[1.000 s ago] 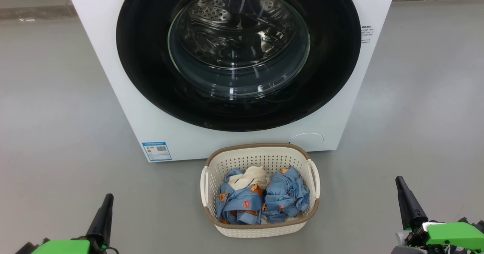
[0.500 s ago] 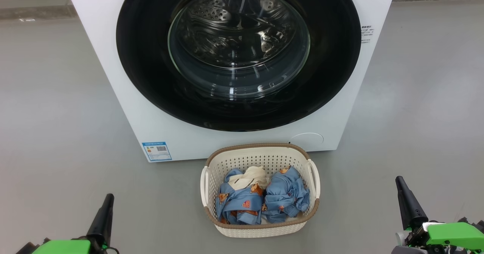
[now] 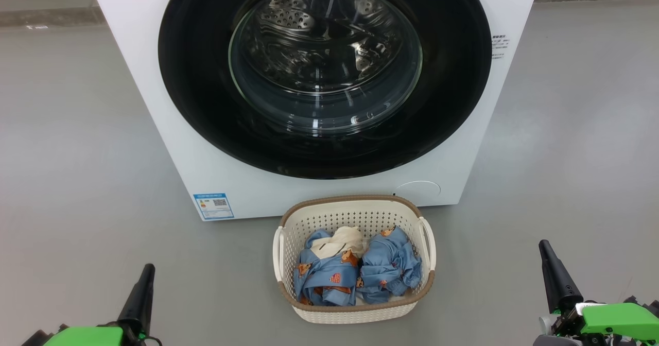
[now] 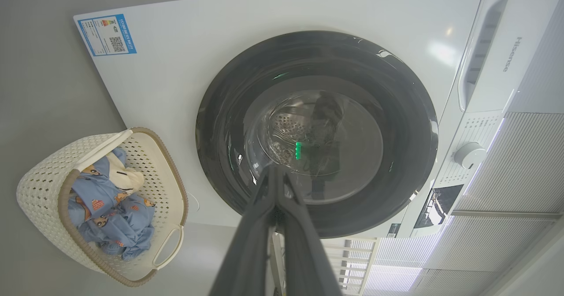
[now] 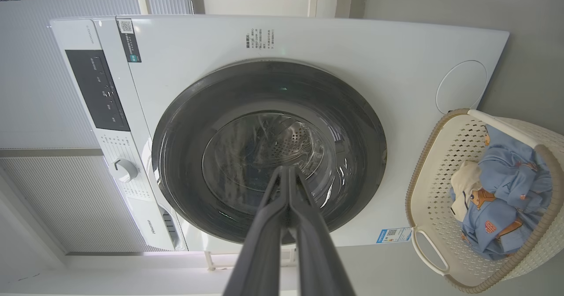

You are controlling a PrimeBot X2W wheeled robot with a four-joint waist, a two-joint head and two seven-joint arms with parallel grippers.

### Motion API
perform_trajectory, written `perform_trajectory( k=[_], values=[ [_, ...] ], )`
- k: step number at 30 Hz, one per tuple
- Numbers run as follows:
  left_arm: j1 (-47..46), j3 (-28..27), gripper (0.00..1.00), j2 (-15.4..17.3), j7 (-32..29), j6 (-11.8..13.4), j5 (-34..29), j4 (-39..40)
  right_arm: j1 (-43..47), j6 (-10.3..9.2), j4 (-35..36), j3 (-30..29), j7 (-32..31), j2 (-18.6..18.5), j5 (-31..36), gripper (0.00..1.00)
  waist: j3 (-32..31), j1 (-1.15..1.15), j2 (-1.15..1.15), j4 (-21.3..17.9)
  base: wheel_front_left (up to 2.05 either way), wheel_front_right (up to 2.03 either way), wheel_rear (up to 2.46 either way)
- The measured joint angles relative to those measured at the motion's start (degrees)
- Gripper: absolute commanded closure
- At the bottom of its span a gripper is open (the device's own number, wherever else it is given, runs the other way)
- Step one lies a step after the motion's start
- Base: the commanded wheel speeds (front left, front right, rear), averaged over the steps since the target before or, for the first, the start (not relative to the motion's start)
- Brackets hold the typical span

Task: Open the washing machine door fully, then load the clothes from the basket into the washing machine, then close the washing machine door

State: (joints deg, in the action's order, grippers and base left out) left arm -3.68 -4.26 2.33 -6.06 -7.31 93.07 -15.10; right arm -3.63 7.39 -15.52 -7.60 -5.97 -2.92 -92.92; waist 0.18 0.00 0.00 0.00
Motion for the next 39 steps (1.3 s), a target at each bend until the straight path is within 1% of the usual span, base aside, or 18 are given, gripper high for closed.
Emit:
perform_trajectory(
  k=[39],
  values=[
    [0.0, -0.1, 1.00, 0.0, 0.0, 0.0, 0.0, 0.0, 0.0, 0.00, 0.0, -0.2, 0.0, 0.2, 0.1, 1.00, 0.0, 0.00, 0.00, 0.0, 0.00, 0.00, 0.00]
  ],
)
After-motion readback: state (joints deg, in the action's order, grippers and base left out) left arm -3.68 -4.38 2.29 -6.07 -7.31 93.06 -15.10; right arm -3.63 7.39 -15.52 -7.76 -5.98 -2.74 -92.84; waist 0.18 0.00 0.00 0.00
